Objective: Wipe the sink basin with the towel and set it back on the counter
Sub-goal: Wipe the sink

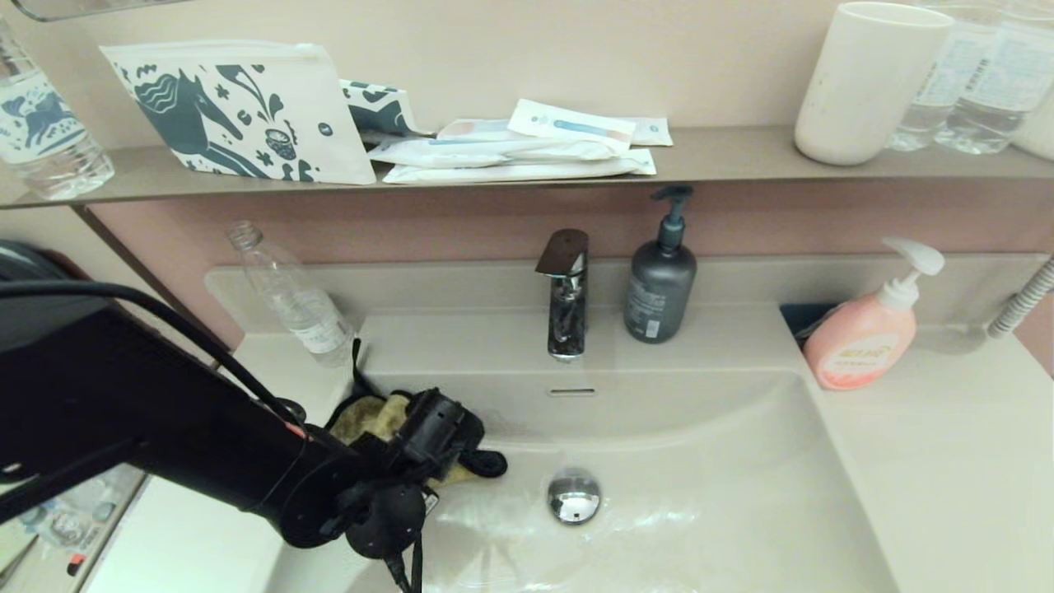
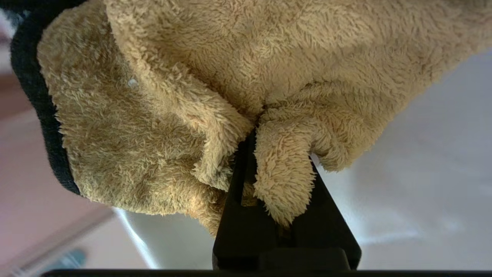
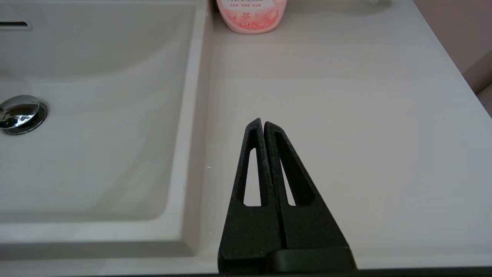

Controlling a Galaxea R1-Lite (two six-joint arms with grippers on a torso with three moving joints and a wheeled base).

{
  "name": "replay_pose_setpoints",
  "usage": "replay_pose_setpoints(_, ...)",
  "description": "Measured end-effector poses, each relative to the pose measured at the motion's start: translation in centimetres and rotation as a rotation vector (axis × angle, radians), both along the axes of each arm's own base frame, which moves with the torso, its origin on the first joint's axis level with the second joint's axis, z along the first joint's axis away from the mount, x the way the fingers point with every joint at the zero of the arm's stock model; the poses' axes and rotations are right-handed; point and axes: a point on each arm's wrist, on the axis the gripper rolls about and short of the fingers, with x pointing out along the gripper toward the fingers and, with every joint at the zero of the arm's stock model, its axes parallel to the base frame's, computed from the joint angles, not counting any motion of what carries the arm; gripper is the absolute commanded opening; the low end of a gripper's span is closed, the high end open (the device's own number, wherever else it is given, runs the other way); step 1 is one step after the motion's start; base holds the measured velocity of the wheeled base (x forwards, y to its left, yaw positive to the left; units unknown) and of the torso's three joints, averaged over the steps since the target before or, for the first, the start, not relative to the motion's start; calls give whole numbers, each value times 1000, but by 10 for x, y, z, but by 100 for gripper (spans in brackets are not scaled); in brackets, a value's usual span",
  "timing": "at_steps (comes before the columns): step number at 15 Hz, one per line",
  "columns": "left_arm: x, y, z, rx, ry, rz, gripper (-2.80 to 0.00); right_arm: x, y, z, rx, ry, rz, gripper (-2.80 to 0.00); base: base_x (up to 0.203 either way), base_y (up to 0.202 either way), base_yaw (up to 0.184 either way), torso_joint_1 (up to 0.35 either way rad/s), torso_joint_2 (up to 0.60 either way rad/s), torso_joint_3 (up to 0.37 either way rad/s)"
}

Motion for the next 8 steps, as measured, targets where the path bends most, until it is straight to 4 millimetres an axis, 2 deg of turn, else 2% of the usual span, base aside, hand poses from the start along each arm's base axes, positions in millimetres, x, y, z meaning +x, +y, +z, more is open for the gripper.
replay_pose_setpoints(2,14,6,7,26,-40,-35,-280,0,0,0,0,0,0,-280,0,0,0,0,0,0)
replay_pose_setpoints(4,19,11,9,39,-55,-44,-280,0,0,0,0,0,0,-280,0,0,0,0,0,0)
replay_pose_setpoints(6,12,17,4,45,-37,-36,-280,0,0,0,0,0,0,-280,0,0,0,0,0,0)
replay_pose_setpoints(8,-3,27,-4,64,-1,-23,-280,0,0,0,0,0,0,-280,0,0,0,0,0,0)
